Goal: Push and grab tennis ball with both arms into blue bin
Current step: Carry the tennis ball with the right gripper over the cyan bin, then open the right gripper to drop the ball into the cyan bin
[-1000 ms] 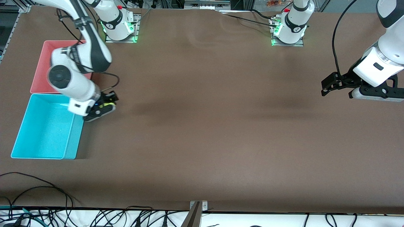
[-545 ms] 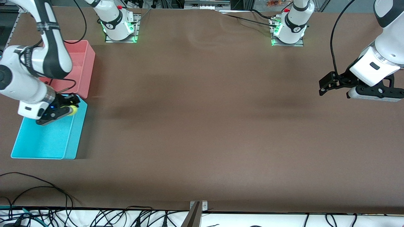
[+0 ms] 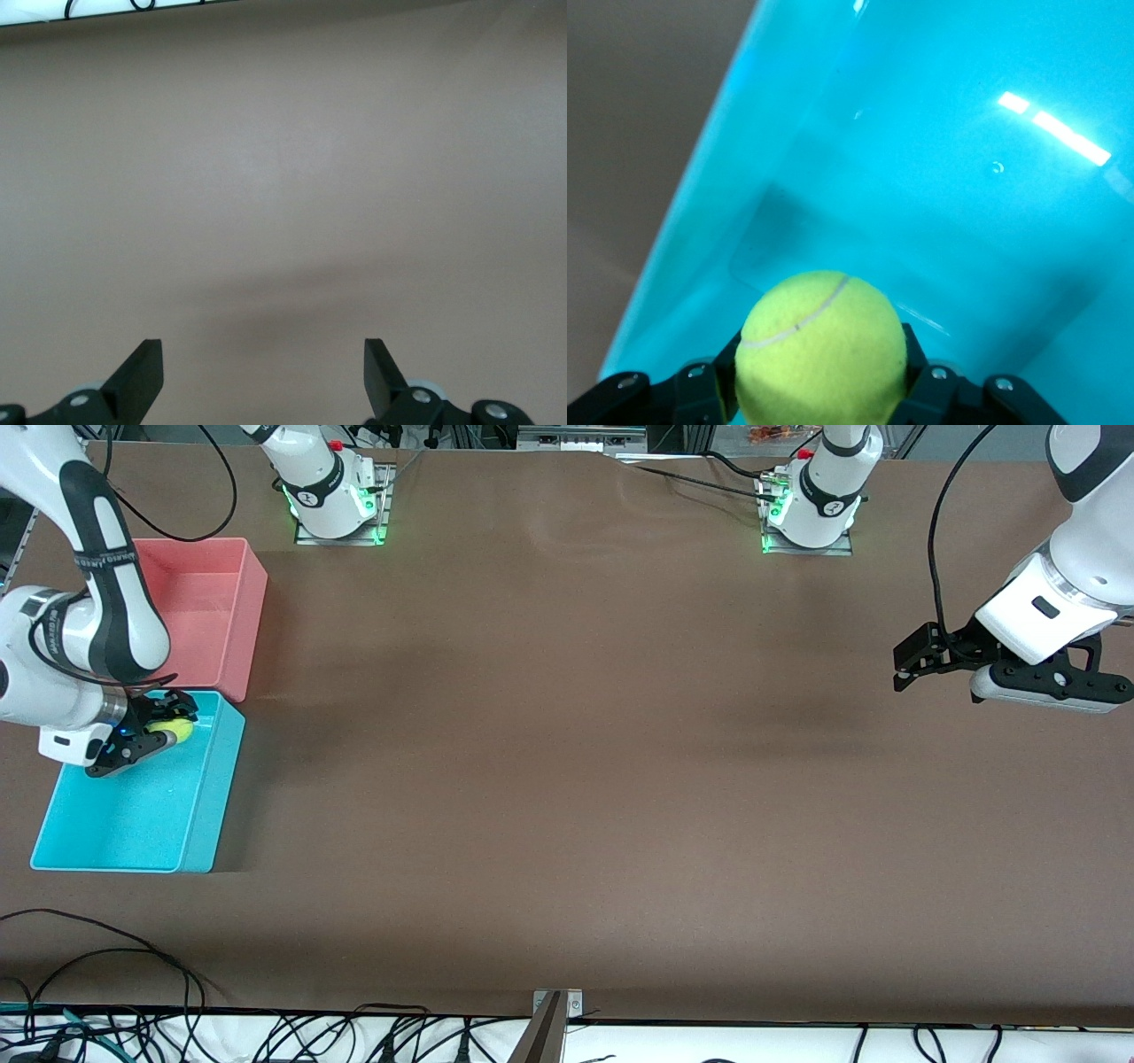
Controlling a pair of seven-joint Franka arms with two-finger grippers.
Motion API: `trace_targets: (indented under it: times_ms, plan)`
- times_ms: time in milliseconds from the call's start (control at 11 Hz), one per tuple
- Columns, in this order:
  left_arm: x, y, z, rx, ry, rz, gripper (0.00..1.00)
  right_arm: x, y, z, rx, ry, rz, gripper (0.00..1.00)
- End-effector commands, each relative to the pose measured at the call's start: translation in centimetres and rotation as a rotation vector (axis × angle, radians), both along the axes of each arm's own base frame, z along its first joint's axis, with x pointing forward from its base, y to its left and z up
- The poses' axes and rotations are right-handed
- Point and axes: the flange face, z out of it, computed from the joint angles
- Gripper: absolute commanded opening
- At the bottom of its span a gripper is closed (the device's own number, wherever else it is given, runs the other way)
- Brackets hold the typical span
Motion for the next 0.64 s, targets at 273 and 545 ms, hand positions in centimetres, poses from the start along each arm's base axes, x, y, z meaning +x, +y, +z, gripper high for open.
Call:
trace_targets:
  times_ms: [273, 545]
  plan:
    - [0.0, 0.2, 0.2, -0.004, 0.008, -0.019, 1.0, -0.1, -1.1, -2.3, 0.06, -0.012, -0.031, 1.0]
    - [0.0, 0.2, 0.2, -0.003, 0.008, -0.022, 1.0, 0.2, -1.2, -1.1, 0.057, -0.029, -0.037, 1.0]
